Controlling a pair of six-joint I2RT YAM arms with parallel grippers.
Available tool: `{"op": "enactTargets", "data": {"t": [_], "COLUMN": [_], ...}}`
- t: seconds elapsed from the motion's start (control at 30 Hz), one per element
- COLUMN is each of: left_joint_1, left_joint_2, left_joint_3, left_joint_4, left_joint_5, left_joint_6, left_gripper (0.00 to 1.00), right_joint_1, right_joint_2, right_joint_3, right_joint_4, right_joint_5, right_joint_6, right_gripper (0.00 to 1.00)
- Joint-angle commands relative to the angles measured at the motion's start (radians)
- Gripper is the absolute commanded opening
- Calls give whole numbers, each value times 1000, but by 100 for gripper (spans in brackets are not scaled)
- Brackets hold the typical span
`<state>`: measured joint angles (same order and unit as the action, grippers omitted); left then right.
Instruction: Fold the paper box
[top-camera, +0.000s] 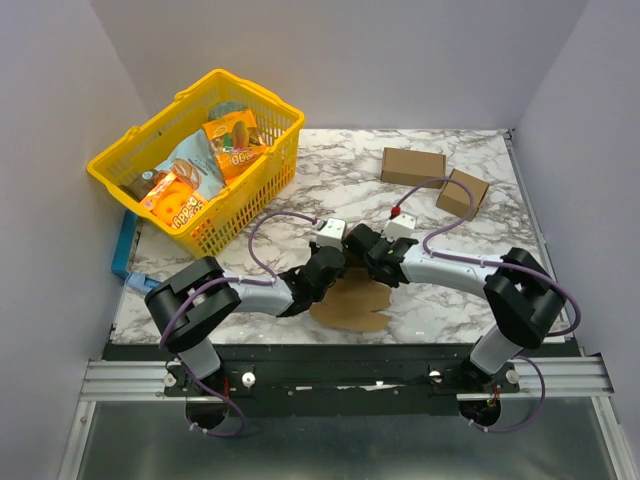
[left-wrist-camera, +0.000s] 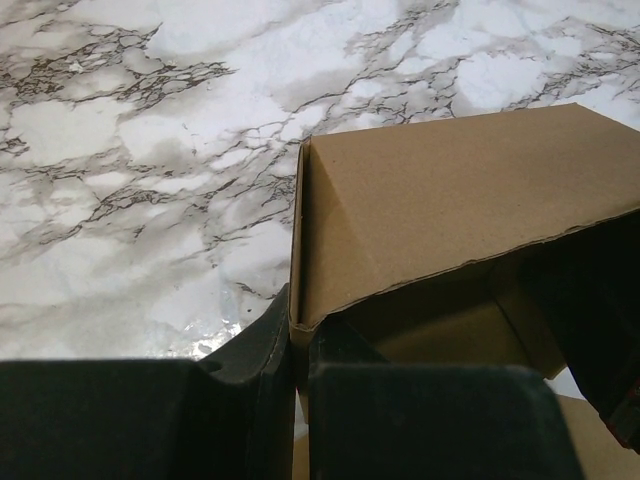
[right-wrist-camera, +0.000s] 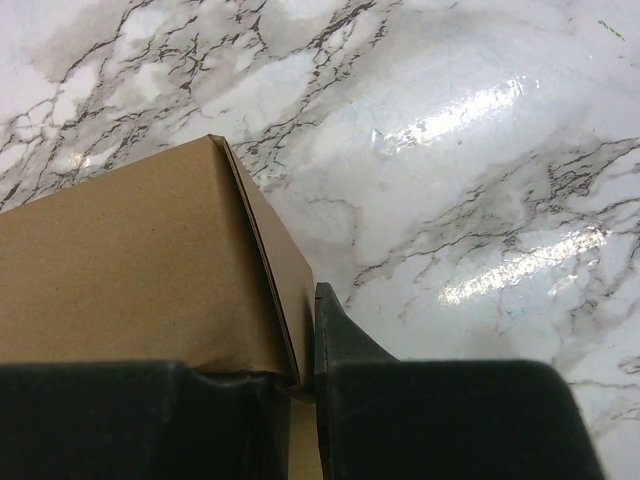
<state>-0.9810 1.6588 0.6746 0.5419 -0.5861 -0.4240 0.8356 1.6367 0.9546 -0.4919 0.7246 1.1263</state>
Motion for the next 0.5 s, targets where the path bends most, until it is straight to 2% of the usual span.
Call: {"op": "enactTargets", "data": {"t": [0.0,0.17,0.23,0.27,0.3,0.37,0.4,0.47], "left_joint_1": [16,18,19,19,21,39,48,76], "left_joint_2": [-48,-47,-30,-24,-10,-4,-5,-5], "left_joint_3": [-38,-44,-14,0,14,55,65,94], "left_joint_4": [-80,-39,-69,-91,-132,-184,-221,-269], "left_joint_5": [-100,-41,-12,-11,2,26,37,84], "left_joint_6": [62,82,93,96,103,100,99,105], "left_gripper": [0,0,0,0,0,0,0,0], "right_joint_1": [-84,-76,-61,-41,-35,-23,-24,-18], "right_joint_2": [68,64,48,35,6,-30,-49,-107], "right_joint_3": [-63,-25,-13,-14,-17,-33,-42,-57], "right_joint_4": [-323,-309,-287,-245,-225,-167,-146,-107], "right_joint_5": [211,200,194,193,173,142,100,59], "right_joint_6": [133,46,9,-47,-75,-143,-169,-228], "right_gripper": [1,1,8,15,33,50,63,71]}}
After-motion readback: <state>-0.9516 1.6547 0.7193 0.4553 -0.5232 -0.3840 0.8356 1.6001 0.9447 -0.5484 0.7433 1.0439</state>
